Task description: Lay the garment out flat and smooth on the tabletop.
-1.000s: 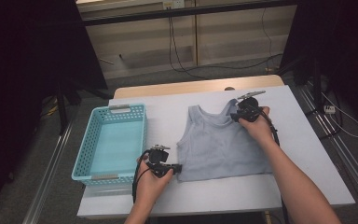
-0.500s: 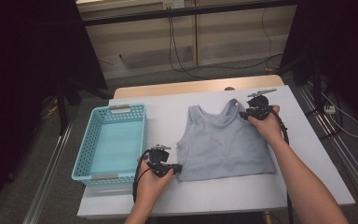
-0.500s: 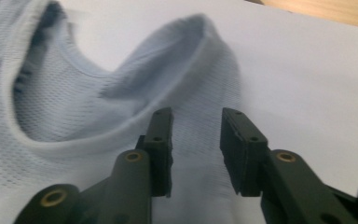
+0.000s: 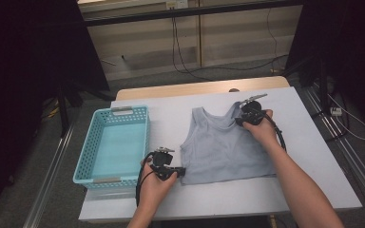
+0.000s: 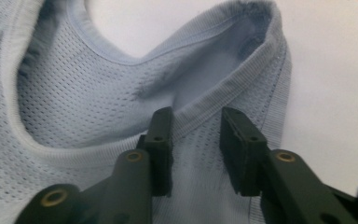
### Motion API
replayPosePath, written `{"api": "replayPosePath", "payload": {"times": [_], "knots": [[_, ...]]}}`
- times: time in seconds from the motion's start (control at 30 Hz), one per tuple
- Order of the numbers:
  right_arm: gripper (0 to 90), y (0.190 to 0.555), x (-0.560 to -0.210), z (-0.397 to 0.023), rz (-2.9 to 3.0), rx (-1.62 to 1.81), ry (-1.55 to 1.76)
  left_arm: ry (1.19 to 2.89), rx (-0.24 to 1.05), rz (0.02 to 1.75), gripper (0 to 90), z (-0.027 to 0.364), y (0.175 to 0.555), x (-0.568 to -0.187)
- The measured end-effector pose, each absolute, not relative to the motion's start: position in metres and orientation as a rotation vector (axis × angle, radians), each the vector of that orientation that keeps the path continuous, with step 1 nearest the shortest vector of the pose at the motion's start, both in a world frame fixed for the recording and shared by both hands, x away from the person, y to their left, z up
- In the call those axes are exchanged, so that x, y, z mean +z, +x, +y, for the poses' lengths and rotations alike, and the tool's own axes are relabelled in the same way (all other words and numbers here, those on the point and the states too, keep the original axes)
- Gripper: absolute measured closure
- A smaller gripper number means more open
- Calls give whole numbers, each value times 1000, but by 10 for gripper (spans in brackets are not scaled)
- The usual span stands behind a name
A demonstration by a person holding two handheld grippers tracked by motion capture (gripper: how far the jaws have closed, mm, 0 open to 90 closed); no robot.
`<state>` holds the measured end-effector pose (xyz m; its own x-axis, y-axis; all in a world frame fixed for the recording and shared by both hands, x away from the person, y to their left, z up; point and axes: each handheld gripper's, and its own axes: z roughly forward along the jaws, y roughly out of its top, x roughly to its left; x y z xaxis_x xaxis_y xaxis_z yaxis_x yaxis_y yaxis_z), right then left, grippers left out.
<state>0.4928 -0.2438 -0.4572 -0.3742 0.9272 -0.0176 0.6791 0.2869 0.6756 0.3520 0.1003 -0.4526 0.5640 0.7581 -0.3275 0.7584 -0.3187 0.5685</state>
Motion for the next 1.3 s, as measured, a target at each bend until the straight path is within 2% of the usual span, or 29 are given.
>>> {"api": "replayPosePath", "payload": {"times": [0.03,0.13,0.33,0.83,0.97,1.07,1.23,1.27,1.3], "knots": [[690,493,-459,-244,2150,824,1444,2102,-1,1210,869,100,352,-453],[900,493,-458,-242,2166,801,1402,2102,1,1210,869,100,352,-453],[900,492,-456,-240,2190,818,1378,2103,1,1209,869,100,352,-452],[900,489,-427,-229,2152,910,1318,2099,9,1210,869,100,351,-452],[703,493,-436,-239,2083,932,1480,2099,4,1211,869,100,351,-453],[666,496,-446,-232,2122,879,1501,2102,4,1211,870,100,352,-453],[701,499,-458,-226,2116,802,1514,2096,6,1210,869,101,351,-453],[775,499,-458,-227,2117,803,1504,2096,6,1210,870,101,351,-453],[886,499,-457,-229,2114,798,1493,2096,7,1210,870,101,351,-453]]}}
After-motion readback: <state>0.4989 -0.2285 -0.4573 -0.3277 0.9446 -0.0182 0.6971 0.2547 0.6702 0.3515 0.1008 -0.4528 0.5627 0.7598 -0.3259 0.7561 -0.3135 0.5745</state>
